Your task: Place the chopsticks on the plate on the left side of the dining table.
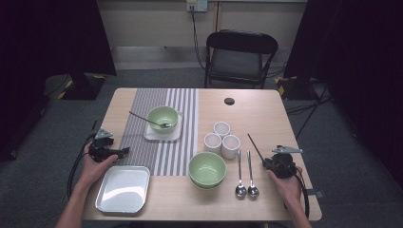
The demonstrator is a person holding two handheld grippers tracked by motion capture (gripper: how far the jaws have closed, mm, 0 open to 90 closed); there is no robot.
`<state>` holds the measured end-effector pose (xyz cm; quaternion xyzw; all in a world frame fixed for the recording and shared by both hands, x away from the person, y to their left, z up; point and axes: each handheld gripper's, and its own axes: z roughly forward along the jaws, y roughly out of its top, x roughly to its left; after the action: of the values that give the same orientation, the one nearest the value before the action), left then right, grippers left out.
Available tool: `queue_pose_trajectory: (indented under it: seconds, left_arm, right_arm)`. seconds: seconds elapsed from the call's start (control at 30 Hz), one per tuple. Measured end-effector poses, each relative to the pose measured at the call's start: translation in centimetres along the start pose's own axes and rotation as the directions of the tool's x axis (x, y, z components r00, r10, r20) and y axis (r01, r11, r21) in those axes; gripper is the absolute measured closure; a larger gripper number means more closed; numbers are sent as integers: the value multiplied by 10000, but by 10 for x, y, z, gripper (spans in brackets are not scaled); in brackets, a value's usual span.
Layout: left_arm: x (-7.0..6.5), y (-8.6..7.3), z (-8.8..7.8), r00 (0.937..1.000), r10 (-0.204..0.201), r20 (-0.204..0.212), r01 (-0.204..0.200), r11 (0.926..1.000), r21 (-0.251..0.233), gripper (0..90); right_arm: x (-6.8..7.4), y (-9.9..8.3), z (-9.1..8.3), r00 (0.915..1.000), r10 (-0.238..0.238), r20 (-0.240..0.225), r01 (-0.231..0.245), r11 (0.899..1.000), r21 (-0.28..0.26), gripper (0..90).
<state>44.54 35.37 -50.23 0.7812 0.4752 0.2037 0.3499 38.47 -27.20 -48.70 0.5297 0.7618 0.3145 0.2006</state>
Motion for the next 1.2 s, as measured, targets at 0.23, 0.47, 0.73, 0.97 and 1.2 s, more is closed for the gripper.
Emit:
queue_pose_trajectory:
  seconds: [0.23, 0.47, 0.73, 0.97, 1.2]
  left_arm:
    - [0, 0, 0, 10000, -5, -5, 5, 10000, -6, 144]
    - [0, 0, 0, 10000, -3, -2, 3, 10000, -4, 144]
    - [0, 0, 0, 10000, -5, -3, 5, 10000, -5, 144]
    - [0, 0, 0, 9998, -151, -137, 151, 9999, -41, 150]
    - [-1, 3, -1, 9986, -389, -345, 393, 9992, 102, 201]
  right_arm:
    - [1, 1, 3, 9999, 29, 132, -27, 9999, -146, 865]
    - [0, 2, 2, 10000, 84, -46, -84, 10000, -49, 867]
    - [5, 4, -10, 9999, 95, -120, -100, 9987, -503, 867]
    - [6, 3, -15, 9996, 92, -252, -108, 9981, -607, 868]
    - [6, 5, -17, 9995, 47, -314, -69, 9975, -698, 868]
